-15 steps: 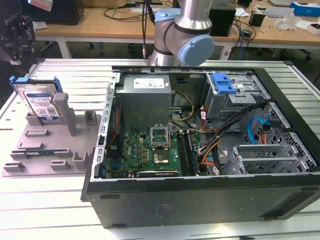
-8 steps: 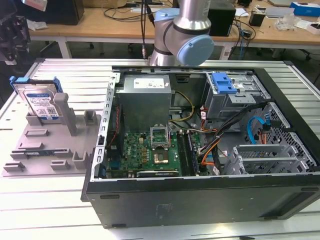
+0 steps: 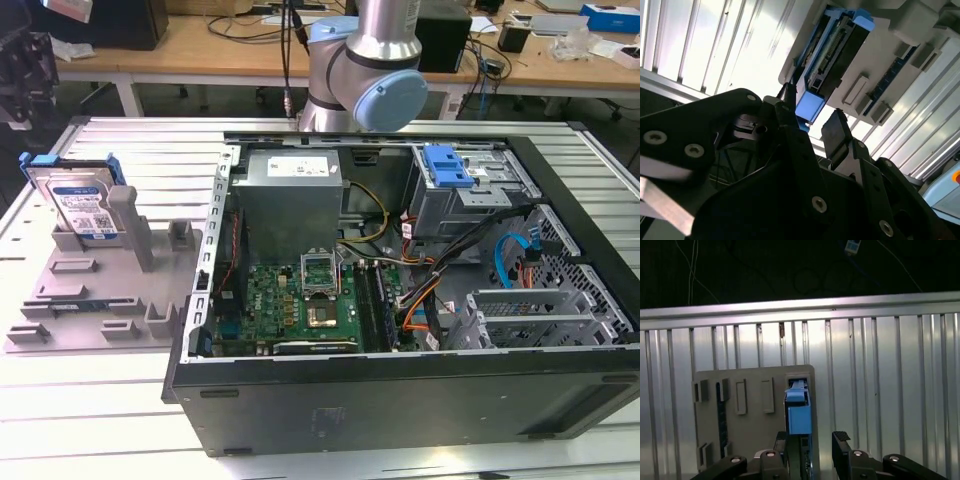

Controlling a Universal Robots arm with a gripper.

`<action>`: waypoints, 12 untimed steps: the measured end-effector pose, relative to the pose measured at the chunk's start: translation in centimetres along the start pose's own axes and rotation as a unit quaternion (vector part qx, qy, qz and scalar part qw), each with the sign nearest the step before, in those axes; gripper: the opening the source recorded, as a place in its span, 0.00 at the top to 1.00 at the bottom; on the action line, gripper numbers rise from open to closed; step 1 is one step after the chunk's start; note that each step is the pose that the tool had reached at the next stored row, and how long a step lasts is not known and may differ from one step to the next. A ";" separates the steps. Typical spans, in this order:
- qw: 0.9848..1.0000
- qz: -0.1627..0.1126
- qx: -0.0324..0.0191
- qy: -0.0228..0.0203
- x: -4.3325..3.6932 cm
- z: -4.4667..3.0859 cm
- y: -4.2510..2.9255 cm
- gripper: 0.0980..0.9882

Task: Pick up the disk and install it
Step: 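Pick up the disk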

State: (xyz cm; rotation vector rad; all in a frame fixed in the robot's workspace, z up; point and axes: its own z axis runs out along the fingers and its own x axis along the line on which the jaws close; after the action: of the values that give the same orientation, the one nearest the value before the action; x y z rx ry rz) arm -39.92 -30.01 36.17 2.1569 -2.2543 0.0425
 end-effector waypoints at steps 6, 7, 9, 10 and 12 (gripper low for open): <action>1.000 -0.016 0.001 0.000 0.00 0.25 0.20 0.57; 1.000 -0.016 0.001 0.000 0.00 0.27 0.24 0.57; 1.000 -0.021 0.001 0.000 0.00 0.35 0.28 0.57; 1.000 -0.024 0.001 0.000 0.00 0.39 0.28 0.57; 1.000 -0.031 0.001 0.000 0.00 0.48 0.31 0.57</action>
State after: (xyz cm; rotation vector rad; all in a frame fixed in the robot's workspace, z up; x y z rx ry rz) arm -40.23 -30.01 35.69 2.2265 -2.1866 0.0433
